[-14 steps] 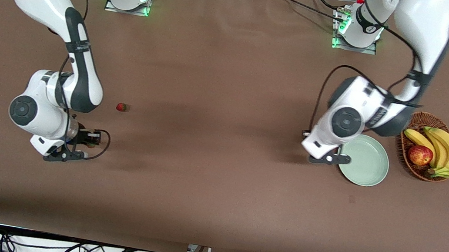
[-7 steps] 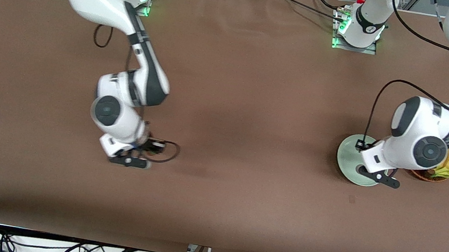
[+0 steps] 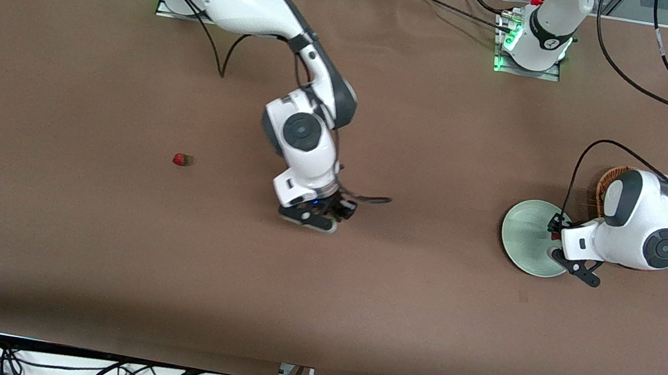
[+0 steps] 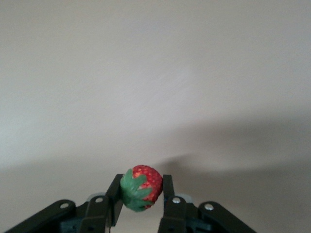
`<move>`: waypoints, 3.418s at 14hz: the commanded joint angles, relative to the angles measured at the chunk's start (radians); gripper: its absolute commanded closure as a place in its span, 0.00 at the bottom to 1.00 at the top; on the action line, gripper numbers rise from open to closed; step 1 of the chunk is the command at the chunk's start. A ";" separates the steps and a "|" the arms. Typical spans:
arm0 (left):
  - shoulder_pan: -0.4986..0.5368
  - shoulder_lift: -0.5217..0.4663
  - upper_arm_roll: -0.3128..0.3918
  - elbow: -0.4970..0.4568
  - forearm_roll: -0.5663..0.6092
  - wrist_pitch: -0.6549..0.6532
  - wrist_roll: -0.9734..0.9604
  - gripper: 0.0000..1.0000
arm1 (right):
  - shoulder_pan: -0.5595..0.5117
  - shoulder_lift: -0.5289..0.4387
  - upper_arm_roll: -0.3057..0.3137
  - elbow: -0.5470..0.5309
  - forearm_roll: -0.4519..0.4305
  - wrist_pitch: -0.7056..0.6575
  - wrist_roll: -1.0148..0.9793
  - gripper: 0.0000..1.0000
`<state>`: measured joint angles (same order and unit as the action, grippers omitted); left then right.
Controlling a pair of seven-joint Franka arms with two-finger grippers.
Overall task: Collect all strawberries into plate
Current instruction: 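Release the strawberry onto the plate with the left gripper while the right gripper releases another, then grasp the middle strawberry with the left gripper while the right gripper grasps the last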
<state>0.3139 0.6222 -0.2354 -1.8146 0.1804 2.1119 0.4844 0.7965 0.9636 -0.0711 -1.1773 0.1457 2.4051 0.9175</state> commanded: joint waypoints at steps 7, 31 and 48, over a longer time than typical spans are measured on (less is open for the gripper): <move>0.002 -0.120 -0.064 0.018 0.008 -0.087 0.016 0.00 | 0.176 0.122 -0.013 0.096 0.005 0.181 0.130 0.30; -0.418 0.042 -0.191 0.012 -0.073 0.353 -1.431 0.00 | -0.405 -0.362 -0.131 -0.500 0.009 -0.235 -1.008 0.00; -0.473 0.067 -0.183 -0.019 0.113 0.341 -1.699 0.94 | -0.402 -0.510 -0.107 -0.952 0.011 0.023 -1.022 0.07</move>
<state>-0.1584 0.7045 -0.4247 -1.8283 0.2623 2.4545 -1.1965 0.3946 0.4985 -0.1814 -2.0794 0.1464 2.4094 -0.0808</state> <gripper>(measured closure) 0.656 0.018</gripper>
